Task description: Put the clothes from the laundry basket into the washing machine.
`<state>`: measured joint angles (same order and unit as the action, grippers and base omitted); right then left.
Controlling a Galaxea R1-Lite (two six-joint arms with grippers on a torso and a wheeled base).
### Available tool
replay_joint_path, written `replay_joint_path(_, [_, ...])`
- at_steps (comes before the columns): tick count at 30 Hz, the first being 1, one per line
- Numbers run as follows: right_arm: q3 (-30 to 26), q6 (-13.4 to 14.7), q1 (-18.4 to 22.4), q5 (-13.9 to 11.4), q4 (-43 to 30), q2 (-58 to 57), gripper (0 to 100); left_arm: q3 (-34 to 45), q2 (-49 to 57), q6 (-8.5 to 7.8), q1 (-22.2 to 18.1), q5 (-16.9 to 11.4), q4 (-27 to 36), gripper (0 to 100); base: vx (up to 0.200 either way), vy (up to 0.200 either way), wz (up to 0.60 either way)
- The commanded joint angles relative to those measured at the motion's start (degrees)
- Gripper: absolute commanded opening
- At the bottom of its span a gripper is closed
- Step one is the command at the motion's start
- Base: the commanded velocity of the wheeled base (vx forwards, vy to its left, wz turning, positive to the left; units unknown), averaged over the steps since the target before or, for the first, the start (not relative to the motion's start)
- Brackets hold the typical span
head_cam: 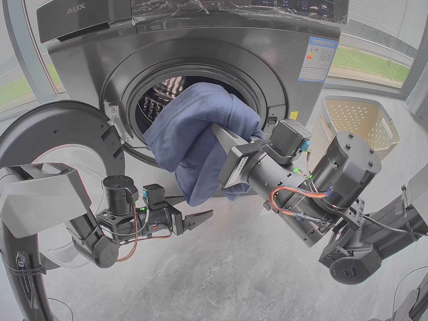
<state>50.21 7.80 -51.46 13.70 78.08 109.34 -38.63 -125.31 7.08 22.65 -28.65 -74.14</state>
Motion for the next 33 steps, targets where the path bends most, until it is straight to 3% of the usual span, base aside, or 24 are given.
replay_joint_path(1, [0.0, 0.0, -0.3, 0.0, 0.1, -0.1, 0, -1.8, -1.4, 0.04, -0.1, 0.1, -0.1, 100, 0.0, 0.0, 0.0])
replay_joint_path(14, [-0.3, 0.0, -0.3, 0.1, 0.3, 0.2, 0, -6.7, -3.9, 0.12, 0.6, 2.2, -1.4, 100, 0.0, 0.0, 0.0])
replay_joint_path(17, [-0.4, 0.0, -0.2, 0.1, 0.5, 0.3, 0, -6.6, -4.2, -0.23, 1.2, 3.8, -2.5, 100, 0.0, 0.0, 0.0])
replay_joint_path(18, [-0.4, 0.0, -0.2, 0.1, 0.6, 0.4, 0, -6.5, -4.3, -0.14, 1.3, 4.1, -3.3, 0, 0.0, 0.0, 0.0])
replay_joint_path(25, [-1.5, 0.1, 0.4, -0.2, 0.8, 0.4, 0, -4.4, -4.7, -0.05, 3.1, 6.0, -7.9, 0, 0.0, 0.0, 0.0])
replay_joint_path(29, [-2.2, 0.1, 0.8, -0.3, 1.1, 0.7, 0, 2.9, -2.7, -0.14, 4.9, 6.3, -14.0, 0, 0.0, 0.0, 0.0])
replay_joint_path(33, [-2.9, 0.2, 1.4, -0.4, 1.2, 1.6, 0, 9.7, 2.0, -0.67, 6.4, 6.3, -14.7, 0, 0.0, 0.0, 0.0])
